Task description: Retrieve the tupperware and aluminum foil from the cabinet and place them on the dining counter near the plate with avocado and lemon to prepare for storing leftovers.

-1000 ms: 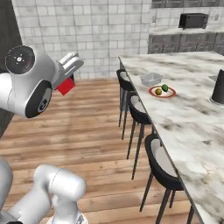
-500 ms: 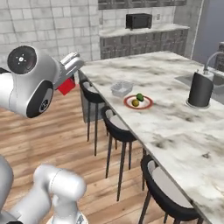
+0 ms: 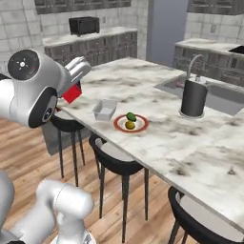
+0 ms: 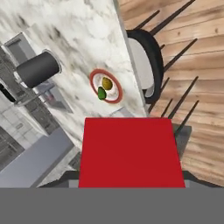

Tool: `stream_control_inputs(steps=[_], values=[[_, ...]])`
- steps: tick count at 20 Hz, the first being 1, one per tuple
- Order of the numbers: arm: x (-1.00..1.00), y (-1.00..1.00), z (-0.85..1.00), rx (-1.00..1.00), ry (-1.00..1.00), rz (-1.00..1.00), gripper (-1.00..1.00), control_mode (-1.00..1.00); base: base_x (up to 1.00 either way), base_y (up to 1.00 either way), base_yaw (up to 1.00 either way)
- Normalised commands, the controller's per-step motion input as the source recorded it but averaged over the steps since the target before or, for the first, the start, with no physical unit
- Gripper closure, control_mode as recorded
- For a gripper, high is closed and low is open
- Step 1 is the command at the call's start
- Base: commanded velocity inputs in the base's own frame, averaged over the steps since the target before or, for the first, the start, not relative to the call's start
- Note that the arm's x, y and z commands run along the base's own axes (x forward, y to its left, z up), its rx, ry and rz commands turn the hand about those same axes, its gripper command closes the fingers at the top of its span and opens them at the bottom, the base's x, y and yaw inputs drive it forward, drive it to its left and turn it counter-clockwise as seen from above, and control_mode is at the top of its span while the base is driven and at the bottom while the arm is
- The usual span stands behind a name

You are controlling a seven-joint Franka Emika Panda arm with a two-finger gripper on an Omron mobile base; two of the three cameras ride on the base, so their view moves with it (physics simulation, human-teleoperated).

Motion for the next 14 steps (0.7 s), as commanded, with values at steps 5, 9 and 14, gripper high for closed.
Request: stream_control_inputs(steps=[5,9,14], values=[[0.00,0.00,0.00,0.00,0.00,0.00,1.00,1.00,0.86,0.46,-0.59],[0.00,0.00,0.00,0.00,0.00,0.00,1.00,1.00,0.88,0.26,-0.57],[0.00,0.00,0.00,0.00,0.00,0.00,1.00,1.00,0.71,0.09,-0.55]])
